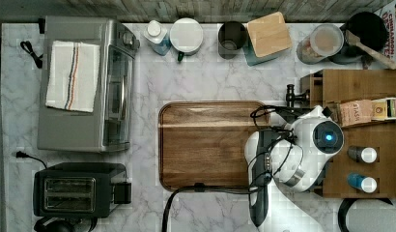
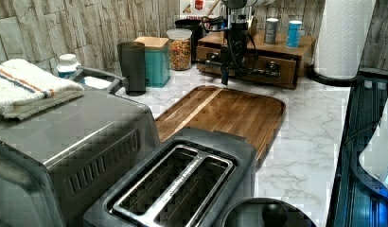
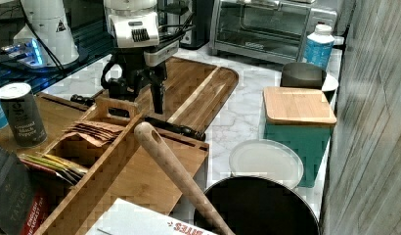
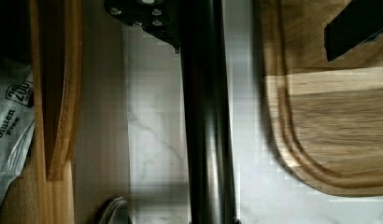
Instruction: Open the drawer.
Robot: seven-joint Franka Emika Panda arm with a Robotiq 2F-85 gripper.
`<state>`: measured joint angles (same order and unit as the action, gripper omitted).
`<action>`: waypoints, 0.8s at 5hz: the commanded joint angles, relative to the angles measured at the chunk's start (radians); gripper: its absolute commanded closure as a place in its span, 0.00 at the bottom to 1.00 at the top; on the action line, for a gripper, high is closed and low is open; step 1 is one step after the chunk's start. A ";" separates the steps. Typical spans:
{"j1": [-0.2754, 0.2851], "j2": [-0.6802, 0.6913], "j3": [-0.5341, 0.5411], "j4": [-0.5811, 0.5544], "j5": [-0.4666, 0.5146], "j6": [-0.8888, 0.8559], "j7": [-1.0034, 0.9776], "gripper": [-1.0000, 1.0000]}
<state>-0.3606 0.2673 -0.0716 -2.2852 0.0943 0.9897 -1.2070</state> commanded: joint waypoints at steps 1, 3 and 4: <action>0.180 -0.102 0.187 -0.077 0.016 -0.016 0.069 0.00; 0.253 -0.110 0.247 -0.055 0.048 -0.063 0.157 0.00; 0.276 -0.125 0.265 -0.056 0.061 -0.078 0.208 0.00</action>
<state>-0.2173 0.2006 0.0620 -2.3574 0.0944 0.9146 -1.0439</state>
